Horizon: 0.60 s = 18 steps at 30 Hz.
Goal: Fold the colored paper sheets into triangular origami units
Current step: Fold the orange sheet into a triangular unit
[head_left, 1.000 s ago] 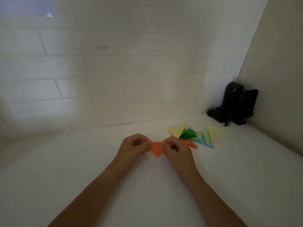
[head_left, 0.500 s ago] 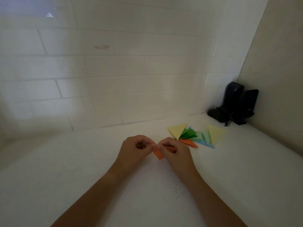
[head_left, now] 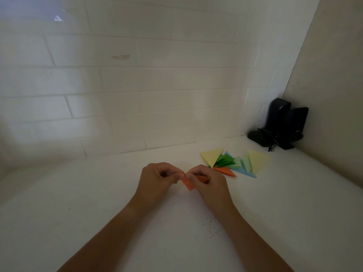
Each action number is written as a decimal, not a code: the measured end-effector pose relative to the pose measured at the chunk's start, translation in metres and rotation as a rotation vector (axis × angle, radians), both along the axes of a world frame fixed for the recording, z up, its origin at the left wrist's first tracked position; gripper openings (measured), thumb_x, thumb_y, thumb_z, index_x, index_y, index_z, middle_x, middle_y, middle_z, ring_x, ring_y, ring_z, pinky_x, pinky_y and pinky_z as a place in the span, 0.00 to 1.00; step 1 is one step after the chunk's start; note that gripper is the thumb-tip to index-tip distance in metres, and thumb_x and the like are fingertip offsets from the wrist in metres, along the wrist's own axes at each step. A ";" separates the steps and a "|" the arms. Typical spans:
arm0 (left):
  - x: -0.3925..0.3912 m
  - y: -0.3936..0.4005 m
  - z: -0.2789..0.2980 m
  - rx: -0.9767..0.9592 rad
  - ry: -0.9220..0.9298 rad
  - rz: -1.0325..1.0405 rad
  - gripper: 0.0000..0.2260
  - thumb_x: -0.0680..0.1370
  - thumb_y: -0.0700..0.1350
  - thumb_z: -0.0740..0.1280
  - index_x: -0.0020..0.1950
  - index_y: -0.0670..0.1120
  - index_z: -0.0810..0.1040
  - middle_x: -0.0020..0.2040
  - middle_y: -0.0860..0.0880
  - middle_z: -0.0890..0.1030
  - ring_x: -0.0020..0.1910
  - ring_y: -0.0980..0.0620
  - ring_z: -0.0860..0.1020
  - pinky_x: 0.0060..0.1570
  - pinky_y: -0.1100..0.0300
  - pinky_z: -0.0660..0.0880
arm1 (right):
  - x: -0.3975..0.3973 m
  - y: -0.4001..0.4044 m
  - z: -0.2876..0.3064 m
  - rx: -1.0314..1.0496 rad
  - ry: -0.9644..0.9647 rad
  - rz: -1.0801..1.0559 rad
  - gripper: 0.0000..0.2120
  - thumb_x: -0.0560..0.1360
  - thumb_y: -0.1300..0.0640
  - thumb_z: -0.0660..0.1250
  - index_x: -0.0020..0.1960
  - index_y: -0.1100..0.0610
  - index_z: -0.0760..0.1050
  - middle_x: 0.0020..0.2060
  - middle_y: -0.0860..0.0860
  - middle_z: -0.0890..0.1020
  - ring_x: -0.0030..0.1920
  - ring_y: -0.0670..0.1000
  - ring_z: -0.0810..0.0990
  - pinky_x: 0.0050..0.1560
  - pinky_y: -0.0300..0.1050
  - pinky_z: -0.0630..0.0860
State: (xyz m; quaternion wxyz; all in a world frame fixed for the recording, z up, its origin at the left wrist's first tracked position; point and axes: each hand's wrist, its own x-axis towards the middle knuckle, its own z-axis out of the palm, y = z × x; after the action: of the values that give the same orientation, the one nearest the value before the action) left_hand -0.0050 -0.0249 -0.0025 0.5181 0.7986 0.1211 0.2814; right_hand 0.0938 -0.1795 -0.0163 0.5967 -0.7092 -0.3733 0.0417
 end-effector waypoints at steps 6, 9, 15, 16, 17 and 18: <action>0.001 0.002 -0.003 0.035 0.021 0.034 0.05 0.75 0.40 0.77 0.42 0.50 0.88 0.36 0.51 0.85 0.37 0.54 0.82 0.42 0.62 0.78 | 0.003 0.000 0.000 -0.013 0.005 -0.036 0.06 0.78 0.62 0.71 0.44 0.53 0.83 0.39 0.46 0.84 0.43 0.46 0.82 0.44 0.38 0.78; 0.002 -0.002 -0.004 0.095 0.057 0.010 0.05 0.75 0.43 0.76 0.42 0.53 0.85 0.39 0.54 0.85 0.39 0.54 0.82 0.41 0.60 0.77 | 0.003 -0.002 0.000 -0.014 0.014 -0.011 0.07 0.78 0.62 0.71 0.43 0.54 0.83 0.38 0.47 0.85 0.42 0.46 0.83 0.45 0.38 0.78; 0.002 -0.002 -0.004 -0.001 0.072 -0.047 0.06 0.71 0.43 0.81 0.42 0.50 0.86 0.38 0.49 0.86 0.37 0.54 0.82 0.41 0.61 0.76 | 0.004 -0.003 0.001 -0.008 0.091 0.060 0.05 0.78 0.60 0.72 0.45 0.53 0.86 0.40 0.48 0.86 0.43 0.46 0.84 0.45 0.36 0.77; 0.003 -0.001 -0.004 -0.001 0.072 -0.041 0.06 0.71 0.43 0.81 0.43 0.50 0.86 0.39 0.49 0.86 0.38 0.51 0.83 0.42 0.59 0.77 | 0.004 -0.002 0.000 -0.012 0.088 0.061 0.05 0.78 0.59 0.72 0.46 0.53 0.86 0.41 0.48 0.86 0.45 0.46 0.84 0.45 0.35 0.77; 0.003 0.000 -0.005 -0.001 0.070 -0.032 0.06 0.71 0.42 0.81 0.44 0.50 0.86 0.39 0.49 0.86 0.39 0.49 0.84 0.42 0.58 0.78 | 0.005 -0.002 -0.001 -0.016 0.087 0.056 0.04 0.78 0.59 0.72 0.47 0.52 0.85 0.42 0.47 0.86 0.46 0.45 0.84 0.46 0.35 0.77; 0.003 0.001 -0.005 -0.004 0.066 -0.018 0.06 0.71 0.41 0.81 0.44 0.49 0.86 0.39 0.49 0.86 0.39 0.50 0.84 0.42 0.59 0.78 | 0.006 -0.001 -0.002 -0.020 0.090 0.043 0.04 0.78 0.58 0.72 0.49 0.51 0.85 0.44 0.46 0.86 0.48 0.44 0.83 0.46 0.35 0.77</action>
State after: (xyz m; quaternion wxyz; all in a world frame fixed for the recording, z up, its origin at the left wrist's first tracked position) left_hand -0.0016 -0.0240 -0.0076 0.5181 0.8073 0.1318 0.2499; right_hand 0.1001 -0.1807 -0.0183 0.6049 -0.7042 -0.3607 0.0902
